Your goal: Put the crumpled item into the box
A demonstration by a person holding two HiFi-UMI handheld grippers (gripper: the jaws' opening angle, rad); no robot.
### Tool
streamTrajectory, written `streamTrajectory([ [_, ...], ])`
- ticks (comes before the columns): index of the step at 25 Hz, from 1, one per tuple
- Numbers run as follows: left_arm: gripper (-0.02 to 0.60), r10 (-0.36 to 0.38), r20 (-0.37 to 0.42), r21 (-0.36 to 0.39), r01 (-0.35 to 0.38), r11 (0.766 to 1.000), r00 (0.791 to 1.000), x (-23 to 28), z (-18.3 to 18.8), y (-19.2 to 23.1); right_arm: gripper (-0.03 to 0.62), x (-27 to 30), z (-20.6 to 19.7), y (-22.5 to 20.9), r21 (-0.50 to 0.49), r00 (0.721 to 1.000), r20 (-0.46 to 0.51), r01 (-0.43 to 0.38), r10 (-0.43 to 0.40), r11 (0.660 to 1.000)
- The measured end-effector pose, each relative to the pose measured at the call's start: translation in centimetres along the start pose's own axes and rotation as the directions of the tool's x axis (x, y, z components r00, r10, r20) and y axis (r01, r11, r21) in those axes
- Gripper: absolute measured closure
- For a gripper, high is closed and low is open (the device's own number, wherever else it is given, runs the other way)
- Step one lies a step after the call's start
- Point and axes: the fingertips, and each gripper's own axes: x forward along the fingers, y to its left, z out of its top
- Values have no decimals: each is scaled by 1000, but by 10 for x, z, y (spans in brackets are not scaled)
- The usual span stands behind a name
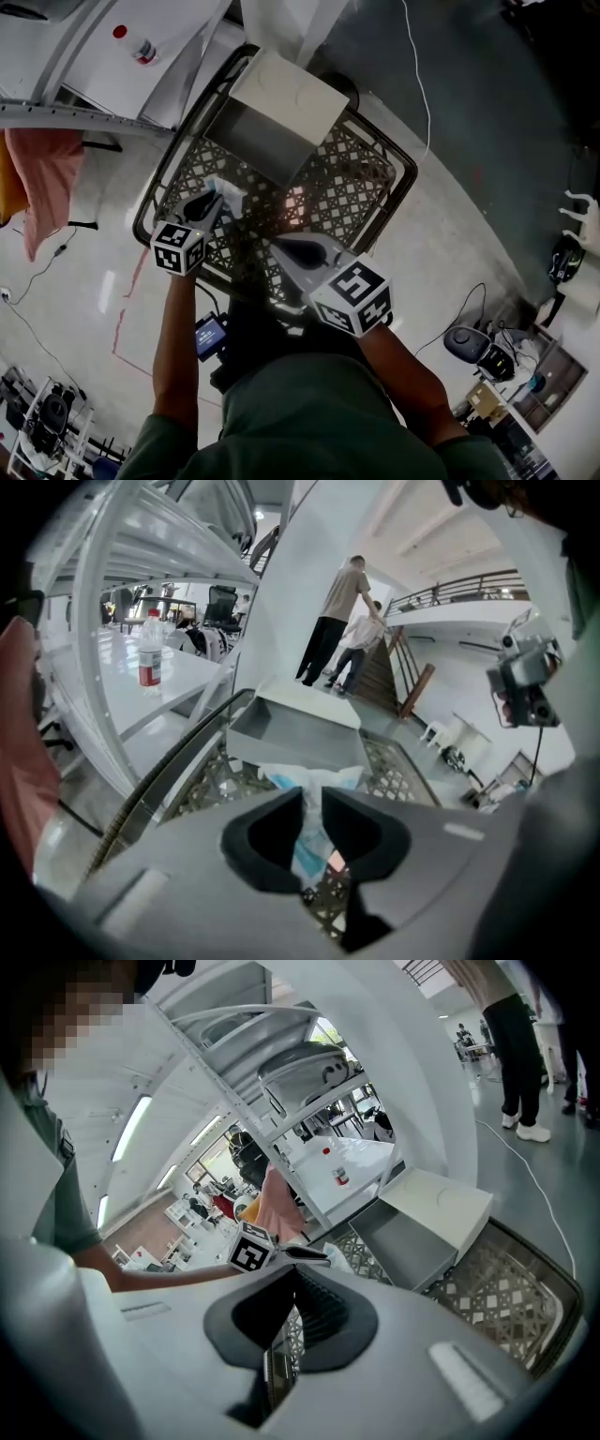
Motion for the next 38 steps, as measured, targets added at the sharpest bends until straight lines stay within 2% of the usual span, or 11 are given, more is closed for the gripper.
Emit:
streamTrajectory([
  [7, 515, -22, -19, 13, 22, 1000, 1000, 20, 16, -4, 586, -13, 7, -26, 29, 999, 14, 31, -31, 999],
  [15, 515, -28, -34, 15, 28, 999, 999, 36, 13, -6, 586, -21, 2, -41, 56, 998, 21, 51, -52, 997],
  [23, 515, -22, -42, 13, 23, 1000, 999, 40, 10, -1, 586, -20, -4, -40, 64, 998, 22, 51, -53, 997],
  [38, 517, 0, -22, -37, -1, 999, 1000, 31, -4, 11, 586, -14, -23, -27, 57, 999, -1, 51, -51, 997],
])
